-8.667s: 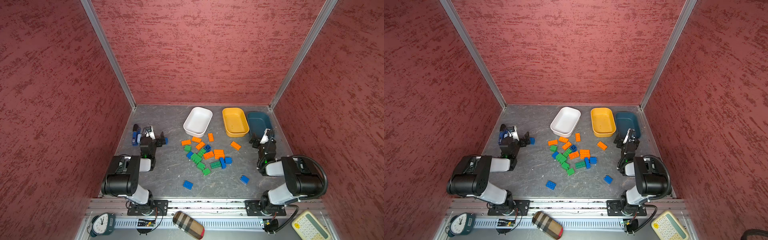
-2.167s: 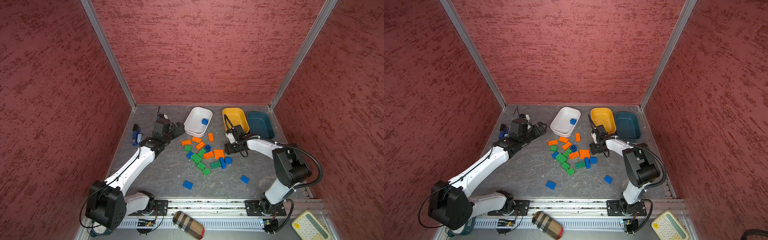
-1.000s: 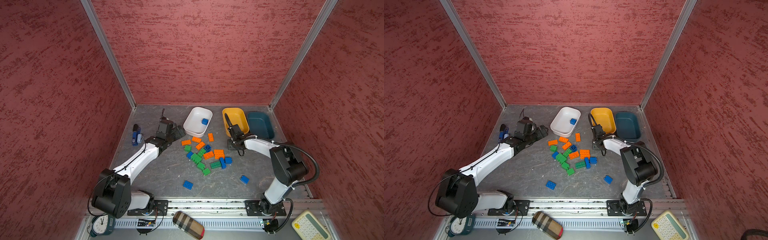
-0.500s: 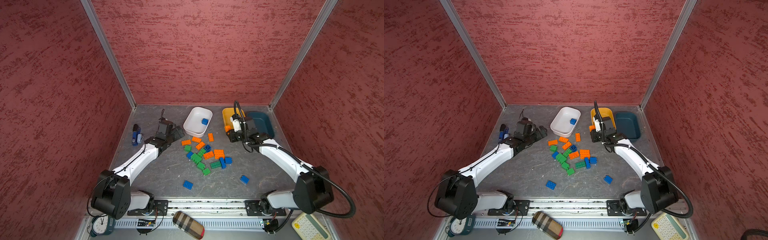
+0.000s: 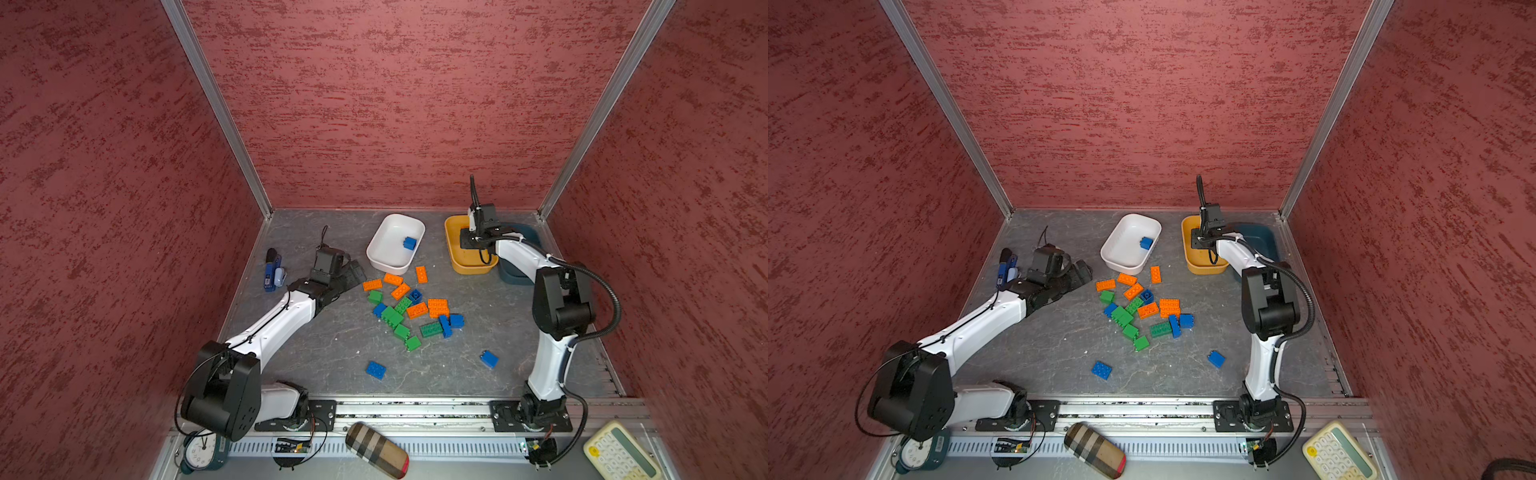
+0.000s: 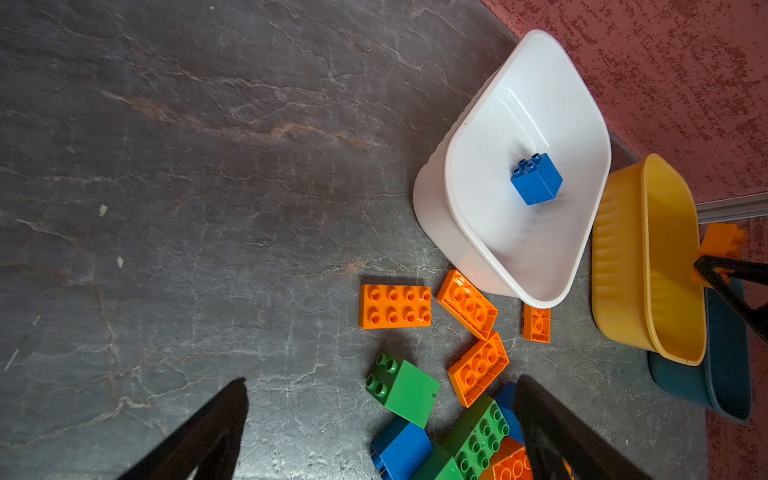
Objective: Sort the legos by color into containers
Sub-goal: 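Lift the orange brick into the yellow tub and open the right gripper, then reach the right gripper into the pile and grasp a green brick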
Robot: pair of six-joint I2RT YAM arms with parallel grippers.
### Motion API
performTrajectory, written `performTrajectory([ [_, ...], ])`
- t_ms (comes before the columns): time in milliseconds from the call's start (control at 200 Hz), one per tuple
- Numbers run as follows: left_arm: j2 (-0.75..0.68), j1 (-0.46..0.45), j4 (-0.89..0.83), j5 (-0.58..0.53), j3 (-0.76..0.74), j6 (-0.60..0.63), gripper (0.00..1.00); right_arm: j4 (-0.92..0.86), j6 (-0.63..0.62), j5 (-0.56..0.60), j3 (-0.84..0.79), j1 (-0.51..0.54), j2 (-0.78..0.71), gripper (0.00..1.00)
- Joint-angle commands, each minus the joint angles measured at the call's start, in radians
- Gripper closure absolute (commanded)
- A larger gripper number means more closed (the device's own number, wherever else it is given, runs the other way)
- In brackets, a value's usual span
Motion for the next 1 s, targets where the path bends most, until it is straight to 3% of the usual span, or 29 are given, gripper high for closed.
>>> performTrajectory([
  [0,-0.014,-0.004,0.005,0.024,-0.002,-0.01,0.01,-0.07,-0.052,0.058,0.064,0.007,0.007,0.63],
  [100,0.007,-0.021,-0.01,0.032,0.029,0.02,0.01,-0.073,-0.065,0.052,0.059,0.013,-0.02,0.52],
  [200,0.04,-0.034,-0.062,0.031,0.073,0.065,0.01,-0.067,-0.079,0.038,0.026,0.021,-0.072,0.47],
  [366,0.061,-0.037,-0.084,0.028,0.104,0.097,0.01,-0.049,-0.114,-0.036,-0.056,0.039,-0.187,0.3],
  [461,0.064,-0.031,-0.086,0.025,0.111,0.099,0.0,-0.02,-0.158,-0.101,-0.133,0.067,-0.285,0.26],
  [586,0.05,-0.02,-0.066,0.022,0.09,0.078,0.01,0.011,-0.366,-0.213,-0.285,0.17,-0.434,0.23],
  [776,0.017,0.003,0.018,0.026,0.019,-0.025,0.0,-0.045,-0.688,-0.287,-0.499,0.374,-0.62,0.21],
  [907,-0.01,0.008,0.047,0.009,-0.003,-0.047,0.0,-0.143,-0.834,-0.345,-0.573,0.445,-0.67,0.19],
  [997,-0.021,0.009,0.042,-0.003,-0.003,-0.039,0.01,-0.224,-0.907,-0.319,-0.587,0.492,-0.656,0.21],
])
